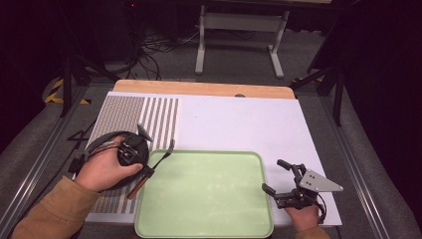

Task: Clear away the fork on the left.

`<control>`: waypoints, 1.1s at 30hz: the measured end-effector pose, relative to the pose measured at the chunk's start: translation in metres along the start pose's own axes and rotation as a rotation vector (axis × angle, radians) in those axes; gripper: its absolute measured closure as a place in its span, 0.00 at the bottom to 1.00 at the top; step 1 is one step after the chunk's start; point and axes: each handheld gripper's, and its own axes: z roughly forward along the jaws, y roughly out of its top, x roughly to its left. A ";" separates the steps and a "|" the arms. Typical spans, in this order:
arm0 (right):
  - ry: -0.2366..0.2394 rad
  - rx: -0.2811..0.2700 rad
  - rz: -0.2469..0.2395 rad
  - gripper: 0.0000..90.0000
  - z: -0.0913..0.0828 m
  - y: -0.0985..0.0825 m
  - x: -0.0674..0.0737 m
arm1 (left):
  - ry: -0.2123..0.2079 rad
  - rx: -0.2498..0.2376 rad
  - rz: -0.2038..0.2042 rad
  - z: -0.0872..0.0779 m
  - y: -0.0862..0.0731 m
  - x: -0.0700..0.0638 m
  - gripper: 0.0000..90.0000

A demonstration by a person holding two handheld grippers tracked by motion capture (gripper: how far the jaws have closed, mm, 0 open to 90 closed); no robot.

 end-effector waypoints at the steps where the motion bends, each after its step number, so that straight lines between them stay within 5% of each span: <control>1: 0.001 0.000 0.000 0.06 0.000 0.000 0.000 | -0.005 0.002 -0.002 0.002 -0.001 -0.001 0.86; 33: 0.007 -0.001 -0.002 0.06 0.000 0.001 0.001 | -0.034 0.072 0.031 0.044 -0.007 -0.032 0.86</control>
